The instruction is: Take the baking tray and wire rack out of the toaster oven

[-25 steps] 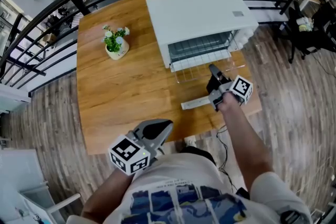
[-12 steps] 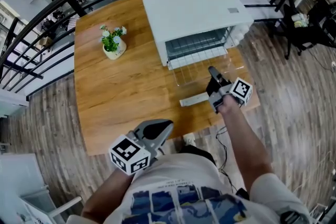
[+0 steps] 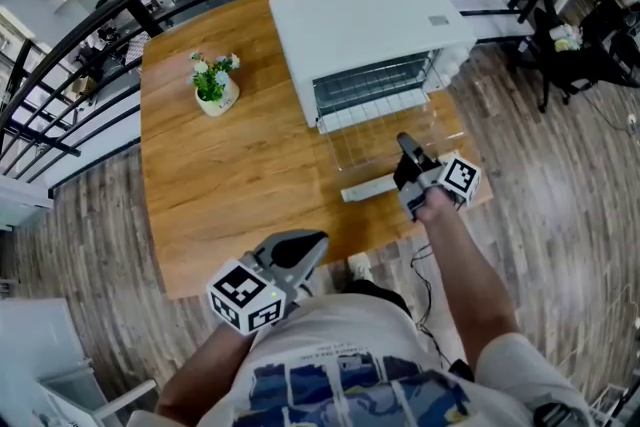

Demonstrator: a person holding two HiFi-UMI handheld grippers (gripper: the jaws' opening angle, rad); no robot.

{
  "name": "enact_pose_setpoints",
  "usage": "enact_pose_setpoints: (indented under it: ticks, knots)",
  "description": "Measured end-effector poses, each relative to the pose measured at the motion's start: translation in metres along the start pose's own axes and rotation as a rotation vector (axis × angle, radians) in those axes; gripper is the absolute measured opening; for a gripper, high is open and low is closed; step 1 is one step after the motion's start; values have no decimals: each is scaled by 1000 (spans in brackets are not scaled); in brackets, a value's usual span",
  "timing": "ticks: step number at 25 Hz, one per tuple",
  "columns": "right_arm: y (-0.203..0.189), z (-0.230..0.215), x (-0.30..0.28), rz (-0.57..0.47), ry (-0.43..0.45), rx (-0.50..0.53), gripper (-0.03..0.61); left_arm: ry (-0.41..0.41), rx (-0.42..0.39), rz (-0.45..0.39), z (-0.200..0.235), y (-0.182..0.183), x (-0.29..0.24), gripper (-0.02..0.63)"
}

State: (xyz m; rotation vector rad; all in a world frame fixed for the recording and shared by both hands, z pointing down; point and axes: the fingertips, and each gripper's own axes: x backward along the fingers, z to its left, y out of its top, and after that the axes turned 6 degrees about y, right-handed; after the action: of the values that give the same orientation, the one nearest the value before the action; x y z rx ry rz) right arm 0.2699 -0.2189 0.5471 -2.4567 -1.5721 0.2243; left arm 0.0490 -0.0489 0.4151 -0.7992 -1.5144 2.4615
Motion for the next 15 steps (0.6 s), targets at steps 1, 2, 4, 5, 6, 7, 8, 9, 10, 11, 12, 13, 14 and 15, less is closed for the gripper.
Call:
enact_pose_setpoints:
  ticks: [1,2,4,5,6,7,8,9,10,11,12,13,14,15]
  knots:
    - [0,1,1,-1,1,-1,-5,-2,-1,0,0,0,0,5]
    - [-1,1,2,-3,0,-2,-5,-4,-4,0,0,0,0,5]
    - [-1,0,4,-5,-3,-2,-6,-9,-8,0,-1,1,0,5]
    - [-1,0,4,-6,-3,-3,-6,-12,-8,1,-1,0,0,5]
    - [-1,0,5,-7,-3,-4,-5,-14,-7,2,-1,0,0,5]
    - [-2,1,6,-8,-1,-3,-5,-16,-6,2,-1,0,0,5]
    - [-2,1,7,-9,1,-2,-6,-17,-7,2,-1,-1,1,5]
    - [-3,2,9,-9,3,-2,-6,-19,-7,2,-1,-1,1,5]
    - [-3,2,11,-10,5,-2,-6,-21,-6,2,-2,-1,1,5]
    - [-3,3,13,-11,7,-3,-6,-24,-4,4,-4,-1,2,5]
    - [-4,3,15,-11,7,-3,-5,-26,-4,5,-5,-2,2,5]
    - [-5,3,17,-11,4,-2,-6,-29,-5,6,-6,-2,3,5]
    - [-6,3,19,-11,0,-1,-6,-32,-7,6,-7,-2,3,5]
    - [-6,3,21,-13,-3,0,-6,-35,-11,5,-7,-3,4,5]
